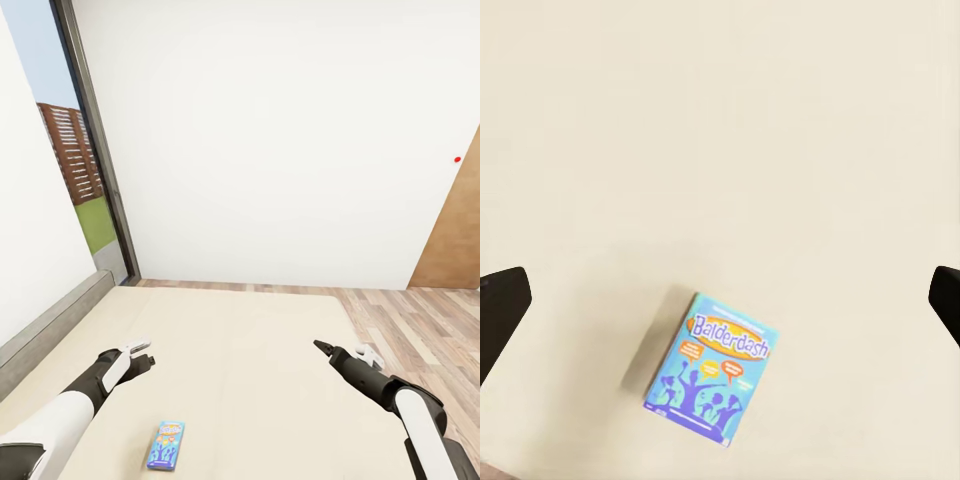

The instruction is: Put all the toys in the child's room - the three board games (two on the bed and one on the table), the two jigsaw puzzles on the table, and the tennis ball on the table - inside the toy box on the table in the child's room.

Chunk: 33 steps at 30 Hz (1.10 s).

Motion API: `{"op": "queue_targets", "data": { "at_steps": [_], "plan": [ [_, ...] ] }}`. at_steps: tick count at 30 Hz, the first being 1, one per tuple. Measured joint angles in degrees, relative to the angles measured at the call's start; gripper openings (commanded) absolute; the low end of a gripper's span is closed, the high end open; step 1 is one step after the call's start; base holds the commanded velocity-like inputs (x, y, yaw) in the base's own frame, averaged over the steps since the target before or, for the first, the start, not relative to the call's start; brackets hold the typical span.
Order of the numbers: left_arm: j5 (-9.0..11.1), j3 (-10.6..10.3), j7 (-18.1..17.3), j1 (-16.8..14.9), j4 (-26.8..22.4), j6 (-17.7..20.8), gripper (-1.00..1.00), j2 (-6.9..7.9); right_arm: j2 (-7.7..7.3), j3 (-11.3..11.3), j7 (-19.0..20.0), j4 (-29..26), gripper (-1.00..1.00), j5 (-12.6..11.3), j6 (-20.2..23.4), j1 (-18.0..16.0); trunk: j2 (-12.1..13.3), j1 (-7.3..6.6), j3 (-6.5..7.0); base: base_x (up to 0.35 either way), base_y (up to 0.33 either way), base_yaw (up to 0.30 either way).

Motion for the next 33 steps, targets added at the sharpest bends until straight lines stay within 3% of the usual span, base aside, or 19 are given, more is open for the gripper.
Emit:
{"op": "queue_targets", "data": {
  "at_steps": [15,22,33],
  "plan": [
    [-0.01,0.0,0.0,0.0,0.0,0.0,1.0,0.02,0.27,0.34,2.54,-0.01,1.0,0.02,-0.22,0.02,0.0,0.0,0.0,0.0,0.0,-0.008],
    [-0.04,0.0,0.0,-0.01,0.02,-0.01,1.0,0.06,0.23,0.1,5.62,-0.03,1.0,0.08,-0.5,0.07,0.0,0.0,-0.23,0.0,0.0,-0.156],
    [-0.03,0.0,0.0,0.0,0.0,0.0,1.0,-0.03,0.18,-0.24,6.26,-0.02,1.0,0.04,-0.55,0.09,0.0,0.0,-0.6,0.0,0.015,-0.107]
  ]
}}
